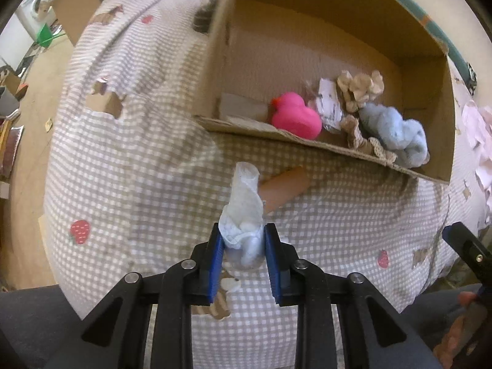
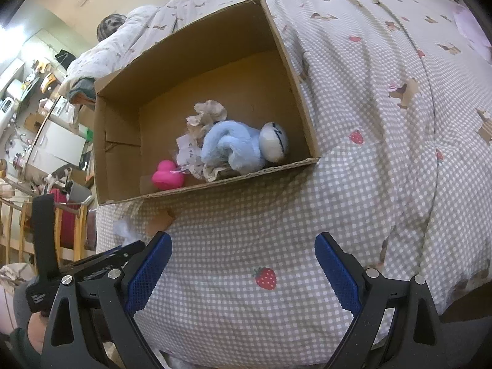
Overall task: Organize soft objects
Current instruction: 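Grasp the white sock on the bed with the left tool, then grasp the tan cylinder beside the box with the right tool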
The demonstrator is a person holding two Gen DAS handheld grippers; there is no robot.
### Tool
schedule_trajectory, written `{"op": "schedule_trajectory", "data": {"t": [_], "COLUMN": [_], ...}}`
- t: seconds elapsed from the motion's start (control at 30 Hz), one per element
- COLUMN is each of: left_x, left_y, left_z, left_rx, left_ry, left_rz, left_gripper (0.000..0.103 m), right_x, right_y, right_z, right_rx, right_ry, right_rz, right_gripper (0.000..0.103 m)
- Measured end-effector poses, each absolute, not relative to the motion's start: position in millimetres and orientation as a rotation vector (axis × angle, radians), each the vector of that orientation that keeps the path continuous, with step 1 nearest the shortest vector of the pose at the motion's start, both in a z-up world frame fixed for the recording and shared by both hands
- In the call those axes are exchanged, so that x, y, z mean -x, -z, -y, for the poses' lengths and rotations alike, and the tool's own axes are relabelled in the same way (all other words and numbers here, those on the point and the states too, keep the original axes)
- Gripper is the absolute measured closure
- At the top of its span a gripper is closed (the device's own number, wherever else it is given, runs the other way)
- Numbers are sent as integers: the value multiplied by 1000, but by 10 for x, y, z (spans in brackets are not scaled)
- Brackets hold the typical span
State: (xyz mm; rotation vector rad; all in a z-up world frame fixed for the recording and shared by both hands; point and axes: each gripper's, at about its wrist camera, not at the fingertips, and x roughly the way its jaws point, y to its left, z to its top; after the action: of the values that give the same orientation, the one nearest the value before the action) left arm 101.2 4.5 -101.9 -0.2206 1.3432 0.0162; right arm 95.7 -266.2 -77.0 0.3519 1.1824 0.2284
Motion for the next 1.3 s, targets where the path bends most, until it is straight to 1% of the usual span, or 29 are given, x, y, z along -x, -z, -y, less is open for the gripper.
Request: {"op": "schedule_trajectory", "data": {"t": [0.23, 0.27, 0.3, 0.33, 0.4, 0.53, 0.7, 0.8, 0.93, 0.97, 1.03, 1.07, 1.1, 1.13, 1.17, 1.3], "left_x": [-876, -865, -848, -833, -818, -778, -835, -857, -873, -878, -883, -888, -896, -902, -911, -933], "left_y": [776, 743, 685, 636, 531, 398, 422, 434, 460, 464, 464, 464, 466, 467, 469, 472], "left_z": [-386, -414, -440, -479, -552, -672, -654, -689, -707, -710, -712, -714, -715, -714, -708, -687], "left_rx": [248, 254, 261, 266, 281, 322, 339, 370, 393, 400, 409, 411, 415, 417, 418, 416], "left_ry": [-103, -111, -121, -128, -138, -127, -145, -157, -154, -152, -148, -148, -146, -146, -145, -145], "left_rz": [-1273, -1261, -1242, -1225, -1200, -1180, -1177, -1184, -1191, -1193, -1194, -1194, -1195, -1195, -1196, -1197], "left_gripper": [80, 80, 80, 80, 80, 80, 80, 80, 80, 80, 80, 80, 80, 80, 80, 80], "right_x": [-1011, -1021, -1039, -1062, -1108, -1153, -1169, -1195, -1290, -1307, -1330, -1336, -1333, -1327, -1328, -1257], "right_y": [733, 724, 729, 751, 823, 889, 964, 1120, 1278, 1298, 1332, 1357, 1381, 1399, 1404, 1314], "right_z": [2480, 2450, 2410, 2370, 2249, 1928, 1406, 1161, 1007, 968, 889, 861, 834, 819, 830, 872], "right_rx": [-325, -324, -333, -338, -327, -257, -60, 28, 22, 26, 46, 55, 68, 77, 76, 76], "right_ry": [-270, -285, -308, -327, -364, -436, -470, -469, -454, -456, -462, -466, -467, -472, -485, -538], "right_rz": [-1183, -1180, -1184, -1198, -1234, -1264, -1219, -1199, -1198, -1194, -1196, -1205, -1211, -1215, -1215, -1186], "right_gripper": [4, 9, 23, 35, 46, 46, 47, 54, 56, 58, 70, 73, 82, 96, 98, 98]}}
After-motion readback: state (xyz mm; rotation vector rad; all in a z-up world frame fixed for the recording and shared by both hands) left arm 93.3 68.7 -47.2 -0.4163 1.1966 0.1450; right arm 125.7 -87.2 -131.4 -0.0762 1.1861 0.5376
